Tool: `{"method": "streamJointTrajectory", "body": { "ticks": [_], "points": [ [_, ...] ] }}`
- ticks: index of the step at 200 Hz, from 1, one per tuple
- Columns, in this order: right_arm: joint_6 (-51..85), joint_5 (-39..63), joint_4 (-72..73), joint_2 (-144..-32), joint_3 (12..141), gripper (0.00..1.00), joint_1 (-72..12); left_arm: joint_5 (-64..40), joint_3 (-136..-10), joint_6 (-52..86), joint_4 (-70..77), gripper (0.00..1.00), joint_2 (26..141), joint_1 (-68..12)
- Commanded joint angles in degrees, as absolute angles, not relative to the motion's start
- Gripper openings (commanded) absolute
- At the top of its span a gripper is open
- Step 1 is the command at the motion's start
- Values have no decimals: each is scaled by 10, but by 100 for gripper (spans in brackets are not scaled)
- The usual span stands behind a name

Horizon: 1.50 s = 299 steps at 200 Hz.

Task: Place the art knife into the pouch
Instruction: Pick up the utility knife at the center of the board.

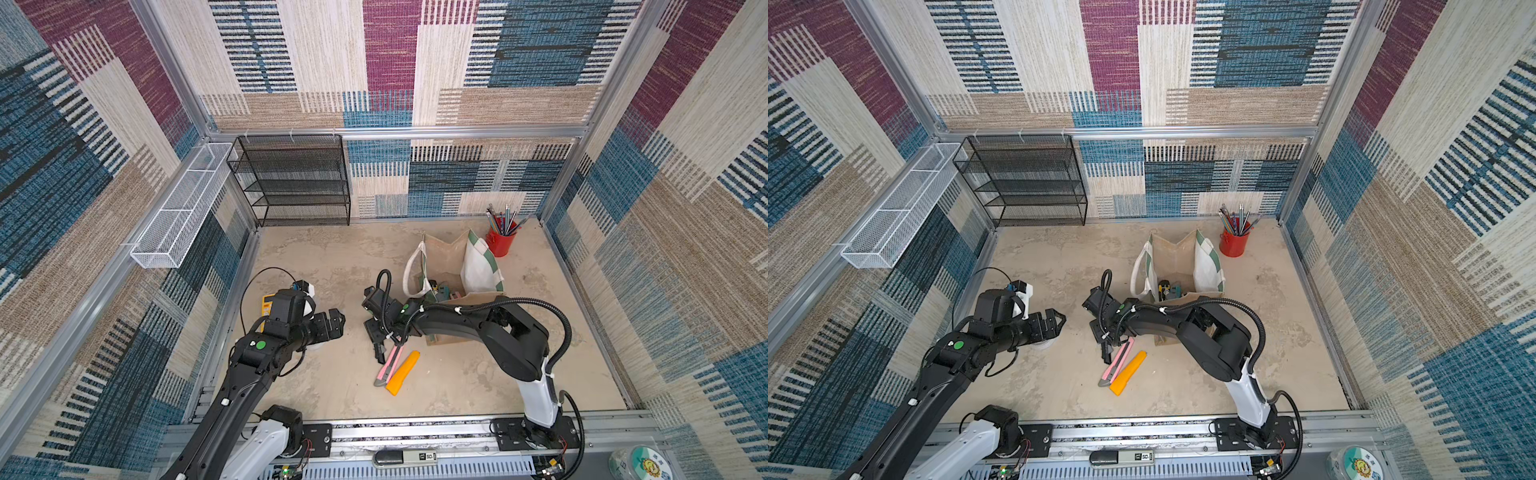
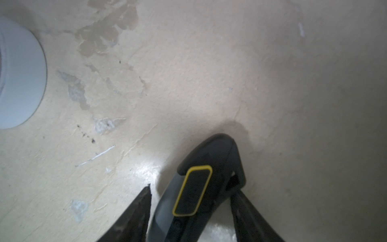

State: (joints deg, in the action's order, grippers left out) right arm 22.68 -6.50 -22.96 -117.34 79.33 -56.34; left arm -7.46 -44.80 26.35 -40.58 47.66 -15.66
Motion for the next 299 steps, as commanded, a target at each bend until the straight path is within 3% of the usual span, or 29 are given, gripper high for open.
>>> {"method": "streamJointTrajectory", "body": {
  "ticks": [1, 81, 252, 266, 299],
  "points": [
    [225, -93, -236, -1178, 798, 57, -563, -73, -446, 254, -402, 99, 480, -156],
    [217, -97, -234, -1193, 812, 43, -563, -79, -449, 256, -398, 99, 494, -156],
    [198, -104, -238, -1204, 836, 43, -554, -98, -446, 258, -396, 99, 487, -156],
    [196, -103, -238, -1205, 836, 37, -554, -102, -444, 262, -392, 99, 486, -156],
    [193, -109, -238, -1209, 835, 35, -554, -104, -444, 262, -390, 99, 489, -156]
  ]
}}
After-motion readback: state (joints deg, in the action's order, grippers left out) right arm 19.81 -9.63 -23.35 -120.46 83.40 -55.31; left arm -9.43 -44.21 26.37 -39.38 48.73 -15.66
